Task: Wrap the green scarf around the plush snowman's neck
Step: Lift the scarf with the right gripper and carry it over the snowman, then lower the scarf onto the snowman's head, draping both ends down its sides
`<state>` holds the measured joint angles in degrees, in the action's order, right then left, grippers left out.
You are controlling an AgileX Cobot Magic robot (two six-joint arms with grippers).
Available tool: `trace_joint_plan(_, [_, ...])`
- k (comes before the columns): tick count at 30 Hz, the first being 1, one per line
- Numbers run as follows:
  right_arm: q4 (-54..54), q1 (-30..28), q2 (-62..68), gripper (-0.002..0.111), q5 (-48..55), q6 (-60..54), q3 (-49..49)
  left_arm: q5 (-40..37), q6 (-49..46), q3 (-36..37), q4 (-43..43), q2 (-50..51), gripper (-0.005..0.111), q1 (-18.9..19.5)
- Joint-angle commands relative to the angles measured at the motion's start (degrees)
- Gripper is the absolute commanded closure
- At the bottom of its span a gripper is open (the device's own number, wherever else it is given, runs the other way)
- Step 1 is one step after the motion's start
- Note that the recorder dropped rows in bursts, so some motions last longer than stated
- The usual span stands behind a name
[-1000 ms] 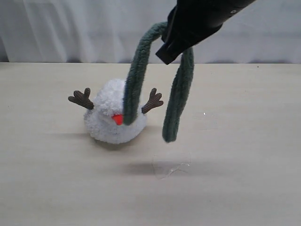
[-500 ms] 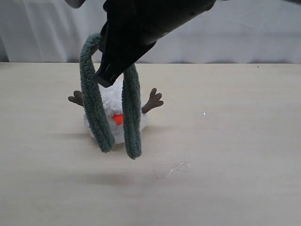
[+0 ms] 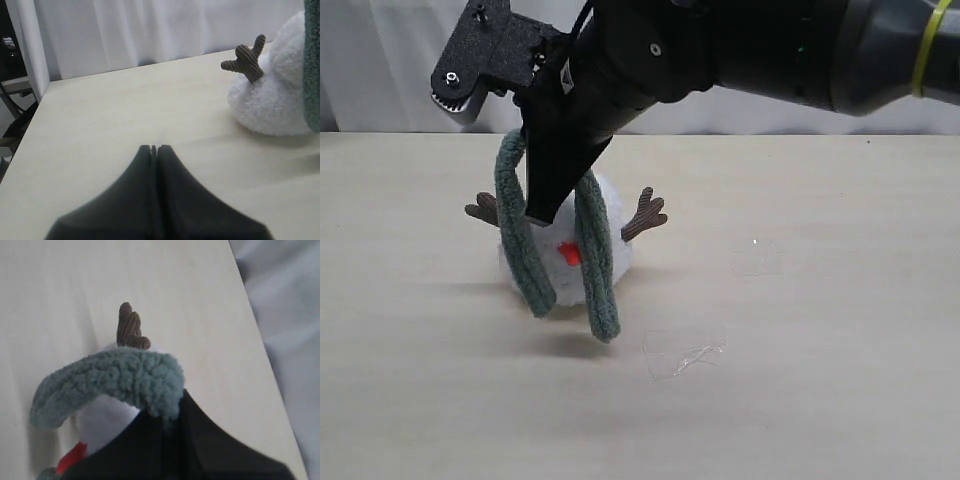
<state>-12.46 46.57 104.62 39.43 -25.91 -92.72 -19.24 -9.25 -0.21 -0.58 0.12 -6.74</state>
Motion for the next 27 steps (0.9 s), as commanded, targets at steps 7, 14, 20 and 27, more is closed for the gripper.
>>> trace_joint_plan(7, [-7.9, 0.1, 3.5, 0.104, -12.4, -0.5, -0.6, 0.7, 0.1, 0.2, 0.0, -0.1, 0.107, 0.2])
trace_joint_plan(14, [-24.6, 0.1, 6.6, 0.104, -7.7, -0.2, -0.6, 0.7, 0.1, 0.2, 0.0, -0.1, 0.107, 0.2])
trace_joint_plan(20, [-37.6, 0.1, 7.8, 0.104, -2.4, 7.5, -0.6, 0.7, 0.1, 0.2, 0.0, -0.1, 0.107, 0.2])
trace_joint_plan(27, [-32.1, -4.1, 7.8, 0.104, -1.8, 12.2, -0.6, 0.7, 0.1, 0.2, 0.0, -0.1, 0.107, 0.2])
